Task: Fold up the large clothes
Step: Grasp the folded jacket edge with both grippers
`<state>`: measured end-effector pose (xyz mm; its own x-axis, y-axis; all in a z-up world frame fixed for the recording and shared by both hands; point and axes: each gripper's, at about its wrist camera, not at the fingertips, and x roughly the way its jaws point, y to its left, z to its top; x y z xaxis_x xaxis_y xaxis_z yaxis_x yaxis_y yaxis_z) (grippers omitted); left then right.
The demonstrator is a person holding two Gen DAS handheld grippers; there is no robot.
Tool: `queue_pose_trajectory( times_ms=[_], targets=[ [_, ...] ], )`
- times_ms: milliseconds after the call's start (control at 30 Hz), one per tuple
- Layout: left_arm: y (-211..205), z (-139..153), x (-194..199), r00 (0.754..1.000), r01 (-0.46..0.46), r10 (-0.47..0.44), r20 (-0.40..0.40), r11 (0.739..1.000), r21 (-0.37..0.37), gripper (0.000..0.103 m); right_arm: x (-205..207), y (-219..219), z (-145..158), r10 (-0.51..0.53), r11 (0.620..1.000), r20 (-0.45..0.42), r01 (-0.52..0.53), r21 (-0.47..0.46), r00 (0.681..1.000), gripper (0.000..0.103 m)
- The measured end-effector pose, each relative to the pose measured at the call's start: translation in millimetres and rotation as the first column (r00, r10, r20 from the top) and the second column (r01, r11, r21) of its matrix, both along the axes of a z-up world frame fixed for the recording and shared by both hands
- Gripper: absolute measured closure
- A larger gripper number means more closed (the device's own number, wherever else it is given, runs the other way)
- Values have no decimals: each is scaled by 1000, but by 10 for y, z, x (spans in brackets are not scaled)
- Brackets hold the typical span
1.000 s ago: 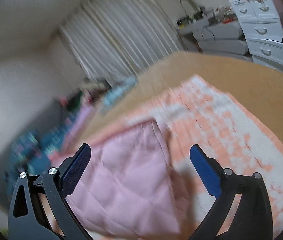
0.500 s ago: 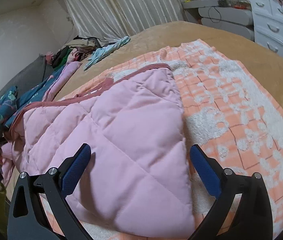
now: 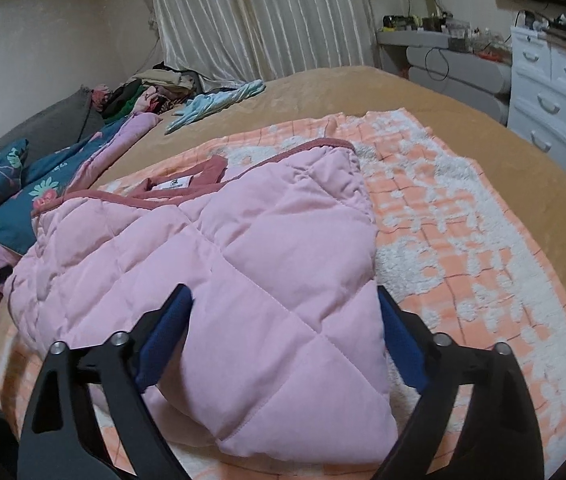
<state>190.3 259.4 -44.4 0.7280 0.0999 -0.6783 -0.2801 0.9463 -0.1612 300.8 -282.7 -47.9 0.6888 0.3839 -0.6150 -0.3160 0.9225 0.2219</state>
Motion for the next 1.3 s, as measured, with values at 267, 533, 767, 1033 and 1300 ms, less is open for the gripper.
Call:
queue_pose_trajectory(
  times_ms=[267,533,767,1033,1300],
  targets=[
    [-47,-231,48,997,72,-73,-17,997,-40,9,-19,26,-15,-20,999,29,21,-43,999,37],
    [-199,-226,117,993,115,-114,-15,992,58,81,-42,199,137,7,996,134,5,-85,991,71],
    [-162,162,202,989,71,-82,121,993,93,88,202,388,545,-2,995,242,25,-91,970,80],
    [-116,254,500,987,21,-37,155,994,105,89,708,615,697,-29,987,270,70,-142,962,82],
    [-54,138,850,990,-19,3,138,993,116,89,1274,732,495,-90,979,214,125,-159,973,82]
  ],
)
